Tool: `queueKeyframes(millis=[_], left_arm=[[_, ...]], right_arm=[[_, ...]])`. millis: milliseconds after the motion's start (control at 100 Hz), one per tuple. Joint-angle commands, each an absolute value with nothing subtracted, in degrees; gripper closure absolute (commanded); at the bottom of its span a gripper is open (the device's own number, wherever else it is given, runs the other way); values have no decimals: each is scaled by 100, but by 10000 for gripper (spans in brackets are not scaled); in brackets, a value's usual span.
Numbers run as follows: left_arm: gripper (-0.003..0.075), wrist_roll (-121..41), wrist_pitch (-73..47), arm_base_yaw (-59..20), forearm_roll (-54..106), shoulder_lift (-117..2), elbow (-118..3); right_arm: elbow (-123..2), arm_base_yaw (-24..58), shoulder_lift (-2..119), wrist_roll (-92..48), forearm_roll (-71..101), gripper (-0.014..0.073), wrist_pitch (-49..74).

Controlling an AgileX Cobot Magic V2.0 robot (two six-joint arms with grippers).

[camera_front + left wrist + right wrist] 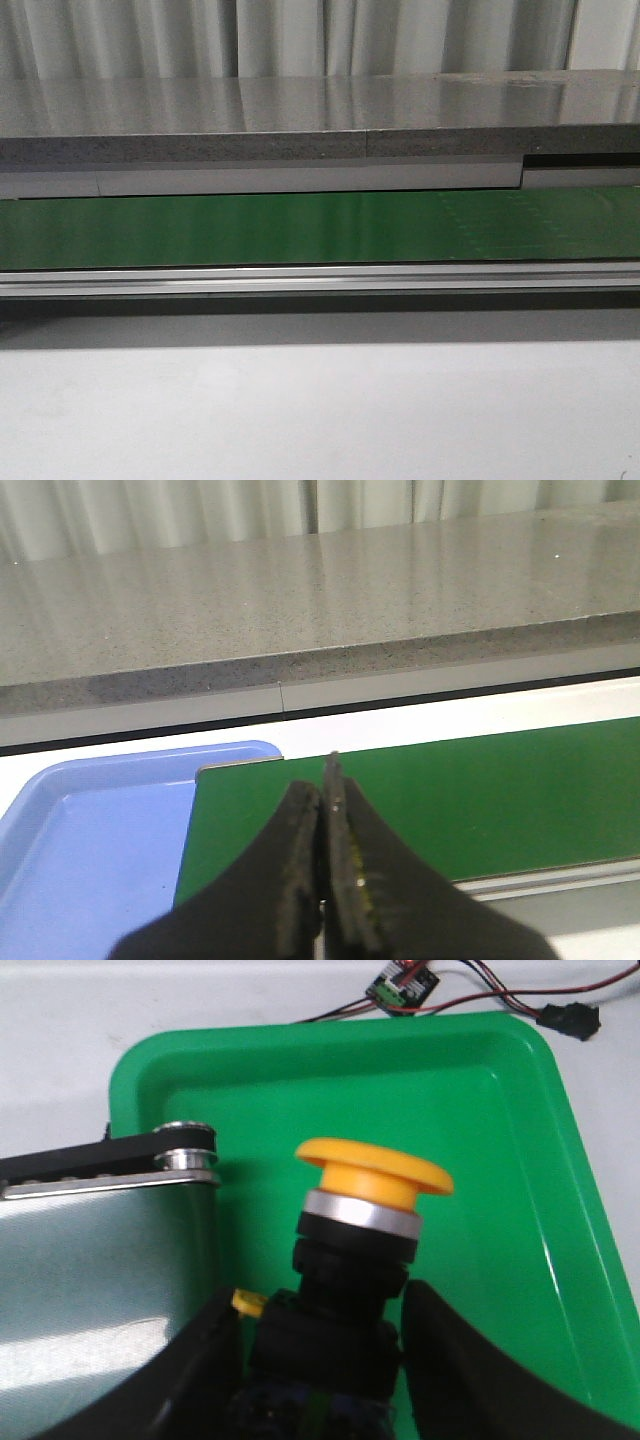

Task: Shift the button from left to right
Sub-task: 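Lift the button with the right gripper and lower it into the green tray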

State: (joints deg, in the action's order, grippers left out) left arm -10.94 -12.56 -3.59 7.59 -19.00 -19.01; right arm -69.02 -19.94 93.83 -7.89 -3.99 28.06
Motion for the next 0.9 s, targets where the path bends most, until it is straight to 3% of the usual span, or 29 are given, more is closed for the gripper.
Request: queueKeyframes(millis=[0, 580, 890], left_arm=[[739, -1073, -853, -395, 827, -1931, -2047], [739, -1073, -853, -395, 827, -1931, -2047], [739, -1073, -853, -395, 827, -1931, -2047]], right_arm=[[-7094, -2103, 9367, -942, -457, 367, 2362], [-7094, -2134, 10258, -1019, -467, 364, 2277], [-7094, -2134, 10416, -1019, -461, 217, 2380]])
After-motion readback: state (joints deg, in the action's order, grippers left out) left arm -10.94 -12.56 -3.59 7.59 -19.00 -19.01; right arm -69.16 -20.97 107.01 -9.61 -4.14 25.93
